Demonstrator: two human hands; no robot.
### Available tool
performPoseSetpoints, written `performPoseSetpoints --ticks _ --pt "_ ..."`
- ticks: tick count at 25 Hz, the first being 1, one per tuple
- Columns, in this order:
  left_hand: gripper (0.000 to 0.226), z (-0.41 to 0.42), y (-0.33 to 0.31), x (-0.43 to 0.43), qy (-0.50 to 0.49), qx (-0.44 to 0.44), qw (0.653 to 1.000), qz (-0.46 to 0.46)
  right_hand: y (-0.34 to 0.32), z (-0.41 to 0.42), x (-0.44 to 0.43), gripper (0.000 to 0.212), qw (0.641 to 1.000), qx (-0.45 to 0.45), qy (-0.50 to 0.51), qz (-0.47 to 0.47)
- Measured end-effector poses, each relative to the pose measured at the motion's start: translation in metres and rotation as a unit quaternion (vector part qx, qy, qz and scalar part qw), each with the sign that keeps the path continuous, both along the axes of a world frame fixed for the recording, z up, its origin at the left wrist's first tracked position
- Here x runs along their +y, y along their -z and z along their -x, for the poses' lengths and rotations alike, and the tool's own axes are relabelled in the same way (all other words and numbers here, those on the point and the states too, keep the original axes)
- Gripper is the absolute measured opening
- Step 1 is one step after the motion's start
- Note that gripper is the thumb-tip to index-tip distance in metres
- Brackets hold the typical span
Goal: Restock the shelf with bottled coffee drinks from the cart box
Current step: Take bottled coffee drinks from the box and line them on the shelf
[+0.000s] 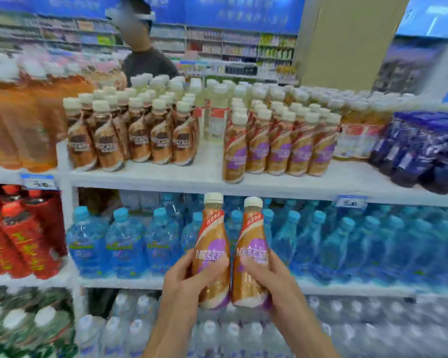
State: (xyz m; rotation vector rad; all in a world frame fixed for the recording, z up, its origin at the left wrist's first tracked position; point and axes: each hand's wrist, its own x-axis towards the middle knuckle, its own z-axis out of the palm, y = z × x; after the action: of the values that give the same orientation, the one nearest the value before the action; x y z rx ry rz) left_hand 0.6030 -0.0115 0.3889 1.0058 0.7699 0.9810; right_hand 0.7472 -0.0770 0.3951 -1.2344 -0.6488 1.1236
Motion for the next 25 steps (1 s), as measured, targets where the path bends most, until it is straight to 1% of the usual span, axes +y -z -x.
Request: performPoseSetpoints --ticks 2,5,7,10,13,17,20,23,25 --pt "0.052 -0.020 -0.015 0.005 0.028 0.013 0.998 -0.052 -0.017 -0.024 -0.005 0.044 0.999 -0.032 0.021 -0.025" --pt "0.049 -0.050 -0.037 0.019 0.047 0.036 0.988 -0.141 -0.041 -0.054 -0.004 0.045 0.995 -0.074 0.036 -0.063" --pt "0.054 -0.074 -0.048 0.033 0.039 0.052 0.979 -0.195 -0.056 -0.070 0.006 0.046 0.990 -0.104 0.058 -0.077" --pt "0.061 -0.111 -0.060 0.057 0.012 0.068 0.964 -0.256 -0.075 -0.092 0.033 0.040 0.979 -0.134 0.114 -0.099" --pt "0.058 -0.143 -0.068 0.072 -0.037 0.088 0.947 -0.308 -0.088 -0.112 0.061 0.044 0.967 -0.139 0.166 -0.137" --pt "0.067 -0.184 -0.058 0.088 -0.071 0.108 0.941 -0.312 -0.088 -0.142 0.093 0.057 0.960 -0.172 0.181 -0.128" --pt "0.064 -0.208 -0.043 0.100 -0.091 0.107 0.941 -0.309 -0.076 -0.163 0.112 0.064 0.962 -0.174 0.171 -0.120" --pt "0.063 -0.217 -0.039 0.105 -0.130 0.110 0.933 -0.318 -0.058 -0.176 0.123 0.060 0.966 -0.172 0.143 -0.131" --pt "0.065 -0.222 -0.034 0.113 -0.156 0.134 0.923 -0.325 -0.048 -0.182 0.131 0.055 0.966 -0.177 0.121 -0.145"
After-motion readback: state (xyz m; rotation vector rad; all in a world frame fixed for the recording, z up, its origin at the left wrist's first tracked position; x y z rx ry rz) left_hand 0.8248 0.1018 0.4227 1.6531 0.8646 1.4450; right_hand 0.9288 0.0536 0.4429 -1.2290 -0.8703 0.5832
